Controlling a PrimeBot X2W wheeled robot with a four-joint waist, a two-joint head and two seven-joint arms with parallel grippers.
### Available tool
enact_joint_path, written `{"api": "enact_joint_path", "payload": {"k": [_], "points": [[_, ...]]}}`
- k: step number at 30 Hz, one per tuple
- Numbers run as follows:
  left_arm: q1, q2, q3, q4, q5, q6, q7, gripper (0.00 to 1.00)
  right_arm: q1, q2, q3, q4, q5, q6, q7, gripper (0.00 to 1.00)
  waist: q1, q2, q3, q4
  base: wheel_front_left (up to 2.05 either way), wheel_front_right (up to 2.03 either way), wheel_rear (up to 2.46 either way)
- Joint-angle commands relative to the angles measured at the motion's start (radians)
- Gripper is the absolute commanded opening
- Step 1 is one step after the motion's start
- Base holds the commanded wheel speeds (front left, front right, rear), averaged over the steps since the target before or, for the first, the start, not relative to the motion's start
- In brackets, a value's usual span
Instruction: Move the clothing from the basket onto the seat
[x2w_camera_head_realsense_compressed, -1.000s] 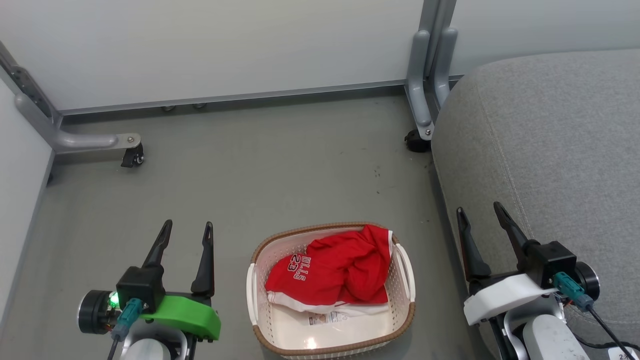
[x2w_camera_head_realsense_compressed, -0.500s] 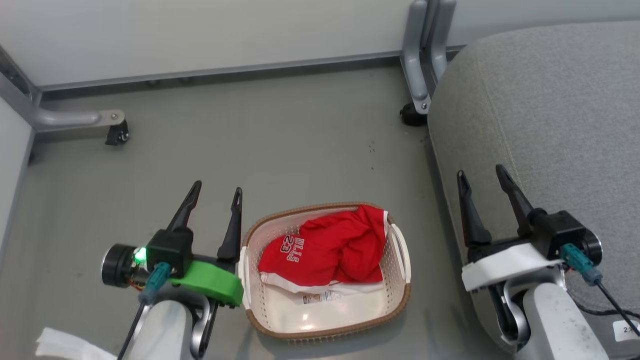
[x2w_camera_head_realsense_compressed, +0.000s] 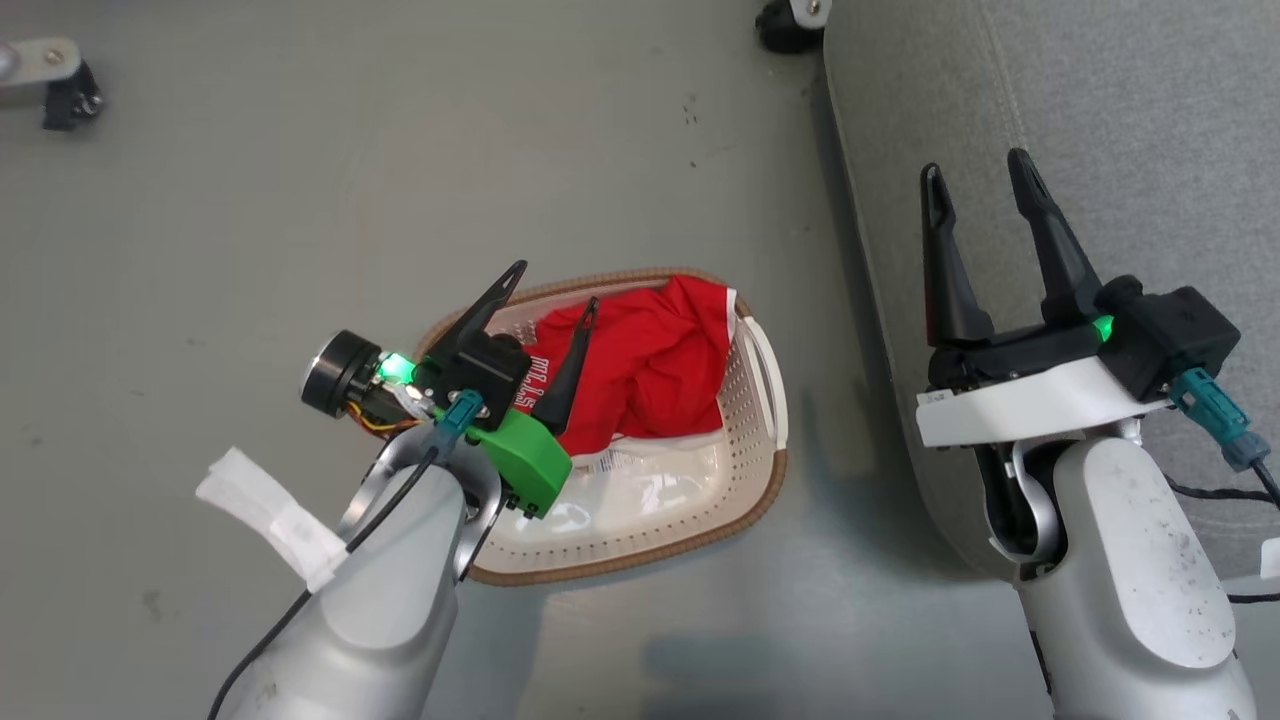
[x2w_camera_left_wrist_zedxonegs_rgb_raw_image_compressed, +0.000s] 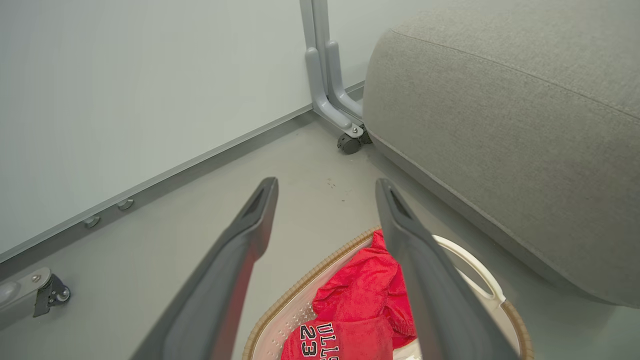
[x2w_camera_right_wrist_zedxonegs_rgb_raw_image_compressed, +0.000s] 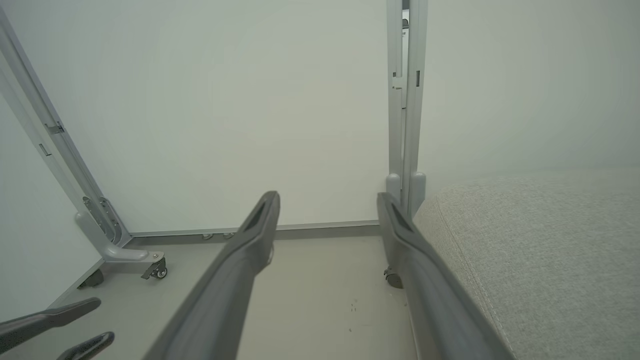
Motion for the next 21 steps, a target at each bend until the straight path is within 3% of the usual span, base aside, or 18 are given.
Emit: {"api": "enact_joint_path", "payload": {"k": [1,12,21], "points": [[-0.047,0.007,-0.015,0.038,0.012,-0.003,0.000,1.00,-0.029,0.000,0.005,-0.009,0.009,0.000,-0.003,1.00,0.0000,0.0000,0.173,-0.082,0.00,0.00,0.00],[-0.285,0.030,-0.134,0.386,0.114,0.001,0.028,1.00,-0.139,0.001,0.062,-0.060,0.027,0.000,-0.003,1.00,0.0000,0.0000,0.384,-0.165,0.00,0.00,0.00],[-0.411,0.067,-0.169,0.571,0.149,0.039,0.087,1.00,-0.180,0.001,0.117,-0.072,0.080,0.000,-0.003,1.00,0.0000,0.0000,0.483,-0.238,0.00,0.00,0.00]]}}
